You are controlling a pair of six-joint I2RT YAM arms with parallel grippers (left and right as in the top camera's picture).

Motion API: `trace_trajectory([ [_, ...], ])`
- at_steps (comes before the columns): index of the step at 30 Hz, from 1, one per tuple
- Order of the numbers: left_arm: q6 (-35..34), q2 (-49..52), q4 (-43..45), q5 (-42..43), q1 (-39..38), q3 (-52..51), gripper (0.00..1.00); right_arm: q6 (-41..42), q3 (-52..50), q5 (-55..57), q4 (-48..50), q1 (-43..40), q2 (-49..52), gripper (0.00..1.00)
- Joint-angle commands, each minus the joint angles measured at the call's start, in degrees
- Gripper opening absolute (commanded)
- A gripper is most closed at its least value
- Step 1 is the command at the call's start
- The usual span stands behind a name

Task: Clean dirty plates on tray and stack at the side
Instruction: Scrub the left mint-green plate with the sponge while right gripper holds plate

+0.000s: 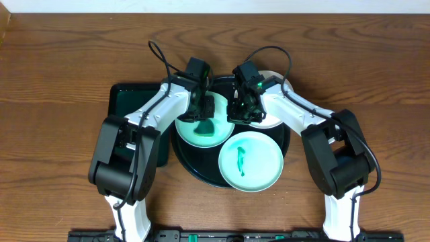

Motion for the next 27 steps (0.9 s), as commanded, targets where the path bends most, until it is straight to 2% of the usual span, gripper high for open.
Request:
trace_trajectory([
  [1,-5.9,1.6,-1.9,-17.3,1.4,1.0,0.07,0.6,-0.6,0.2,0.2,0.3,1.9,0.01],
  [6,-5.1,0.6,-5.4,-15.8,-0.4,2.8,0.07,0.6,-0.6,0.2,0.2,0.3,1.9,0.01],
  [9,-0.7,0.6,-8.5,-7.5,-1.7,3.7,0.07,0.6,-0.6,0.2,0.1,0.3,1.9,0.01],
  [11,-0.1,0.7,-10.0,-1.8,-2.5,3.6,0.07,0.6,-0.6,0.2,0.1,0.3,1.9,0.01],
  [15,3.3,0.7,-9.7,8.6,-3.6,3.2,0.07,0.6,-0.6,0.2,0.1,0.3,1.9,0.01],
  [27,3.1,1.7,-3.0,9.5,-3.9,3.0,0.07,0.6,-0.7,0.2,-0.1,0.3,1.9,0.01],
])
